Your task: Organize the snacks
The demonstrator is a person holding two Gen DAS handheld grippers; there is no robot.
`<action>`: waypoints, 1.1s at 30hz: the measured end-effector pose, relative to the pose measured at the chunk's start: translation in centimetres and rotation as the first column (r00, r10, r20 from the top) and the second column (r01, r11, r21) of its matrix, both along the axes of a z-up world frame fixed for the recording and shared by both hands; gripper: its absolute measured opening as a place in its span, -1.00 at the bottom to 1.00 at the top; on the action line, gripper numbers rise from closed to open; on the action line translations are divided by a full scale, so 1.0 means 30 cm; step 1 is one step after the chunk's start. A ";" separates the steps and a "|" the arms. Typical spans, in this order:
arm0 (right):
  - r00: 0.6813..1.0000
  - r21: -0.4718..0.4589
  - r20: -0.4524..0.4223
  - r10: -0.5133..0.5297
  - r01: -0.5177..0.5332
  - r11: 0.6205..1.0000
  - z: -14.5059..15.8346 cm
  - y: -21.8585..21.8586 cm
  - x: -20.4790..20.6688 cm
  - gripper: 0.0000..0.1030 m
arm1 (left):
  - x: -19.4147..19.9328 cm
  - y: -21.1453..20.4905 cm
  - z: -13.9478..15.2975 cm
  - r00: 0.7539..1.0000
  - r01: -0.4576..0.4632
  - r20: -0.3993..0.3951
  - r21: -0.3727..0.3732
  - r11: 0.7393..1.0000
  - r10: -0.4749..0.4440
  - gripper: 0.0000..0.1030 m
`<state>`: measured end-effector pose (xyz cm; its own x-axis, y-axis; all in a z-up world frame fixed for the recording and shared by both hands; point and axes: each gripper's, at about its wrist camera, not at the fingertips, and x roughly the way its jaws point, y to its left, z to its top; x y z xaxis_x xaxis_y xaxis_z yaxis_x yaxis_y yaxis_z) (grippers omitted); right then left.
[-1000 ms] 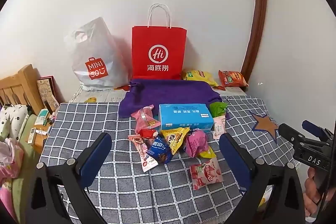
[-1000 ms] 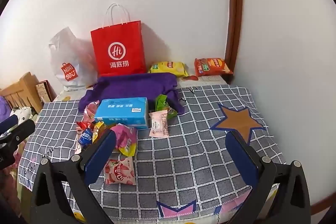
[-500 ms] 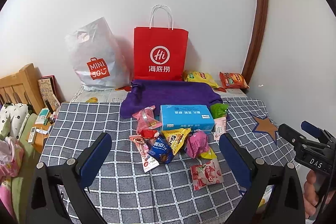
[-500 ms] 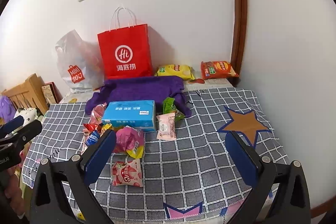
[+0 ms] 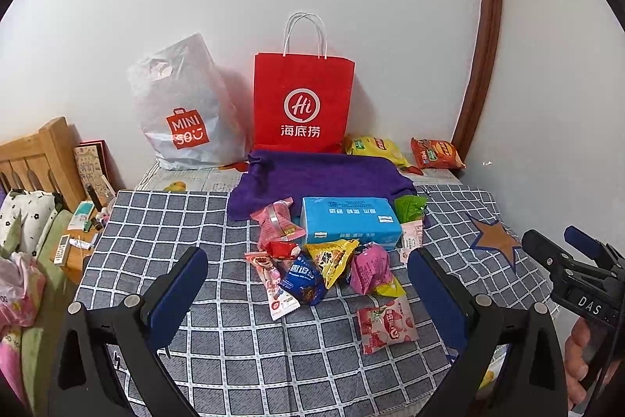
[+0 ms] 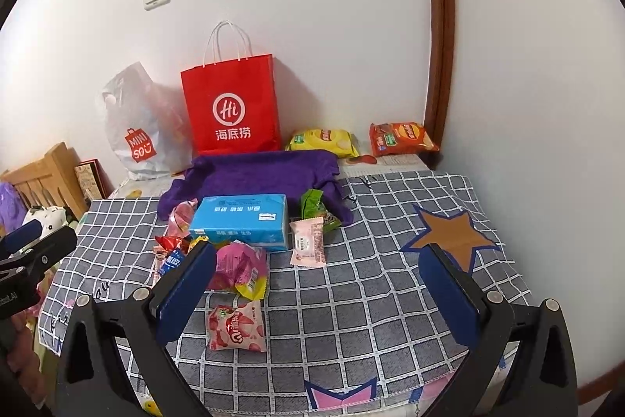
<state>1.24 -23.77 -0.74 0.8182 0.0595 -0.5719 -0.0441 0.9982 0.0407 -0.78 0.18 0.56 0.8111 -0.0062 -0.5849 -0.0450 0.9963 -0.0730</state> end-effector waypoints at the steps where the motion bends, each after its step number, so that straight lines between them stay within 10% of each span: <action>1: 1.000 0.001 0.002 0.001 -0.001 1.000 0.001 -0.001 -0.001 0.99 | -0.001 -0.001 0.000 1.000 -0.002 0.001 0.000 1.000 0.002 0.99; 33: 1.000 0.023 -0.013 -0.002 0.003 1.000 0.006 0.000 0.000 0.99 | -0.013 0.003 0.000 1.000 -0.011 0.010 0.009 1.000 0.010 0.99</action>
<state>1.24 -23.78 -0.55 0.8108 0.0706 -0.5811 -0.0410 0.9971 0.0638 -1.18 0.28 0.57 0.8167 0.0076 -0.5770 -0.0549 0.9964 -0.0645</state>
